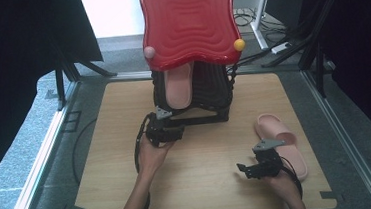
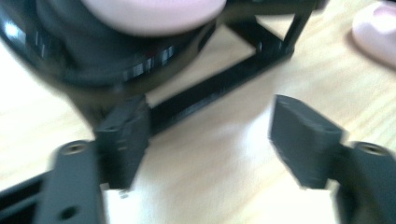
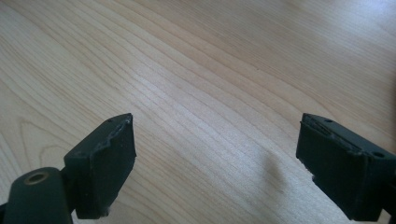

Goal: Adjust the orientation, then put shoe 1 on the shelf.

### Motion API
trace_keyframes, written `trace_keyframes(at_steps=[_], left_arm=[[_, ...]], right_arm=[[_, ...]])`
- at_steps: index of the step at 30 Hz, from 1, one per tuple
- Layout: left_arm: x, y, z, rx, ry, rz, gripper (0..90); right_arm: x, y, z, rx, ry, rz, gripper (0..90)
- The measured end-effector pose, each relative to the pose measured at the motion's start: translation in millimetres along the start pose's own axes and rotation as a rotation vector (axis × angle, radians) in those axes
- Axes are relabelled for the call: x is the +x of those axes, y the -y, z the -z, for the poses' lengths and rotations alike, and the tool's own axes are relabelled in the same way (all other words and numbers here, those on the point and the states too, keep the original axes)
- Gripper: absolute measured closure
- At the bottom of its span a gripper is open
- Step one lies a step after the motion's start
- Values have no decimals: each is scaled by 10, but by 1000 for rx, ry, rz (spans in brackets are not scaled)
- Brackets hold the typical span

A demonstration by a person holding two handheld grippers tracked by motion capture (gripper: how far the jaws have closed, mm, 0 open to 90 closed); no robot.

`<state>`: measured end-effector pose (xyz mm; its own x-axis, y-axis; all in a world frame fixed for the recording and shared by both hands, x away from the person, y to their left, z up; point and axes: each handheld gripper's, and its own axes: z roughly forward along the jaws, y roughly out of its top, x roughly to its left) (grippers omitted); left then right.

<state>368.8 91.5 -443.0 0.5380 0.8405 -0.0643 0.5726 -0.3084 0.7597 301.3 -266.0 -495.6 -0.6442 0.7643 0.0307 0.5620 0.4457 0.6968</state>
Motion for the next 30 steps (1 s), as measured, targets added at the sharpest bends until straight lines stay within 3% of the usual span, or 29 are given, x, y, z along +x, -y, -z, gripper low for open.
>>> trace_keyframes(at_steps=[7, 18, 27, 30], left_arm=[[-73, 312, 102, 86, 7, -48, 7], [-171, 684, 210, 117, -6, -112, 0], [-170, 880, 183, 128, 43, -96, 0], [-172, 913, 179, 147, 31, -108, 0]], right_arm=[[-20, -16, 75, 7, 12, 3, 107], [-123, -70, 228, -7, 62, -29, 94], [-277, -201, 499, 9, 143, -62, 50], [-356, -233, 588, 11, 180, -77, 29]])
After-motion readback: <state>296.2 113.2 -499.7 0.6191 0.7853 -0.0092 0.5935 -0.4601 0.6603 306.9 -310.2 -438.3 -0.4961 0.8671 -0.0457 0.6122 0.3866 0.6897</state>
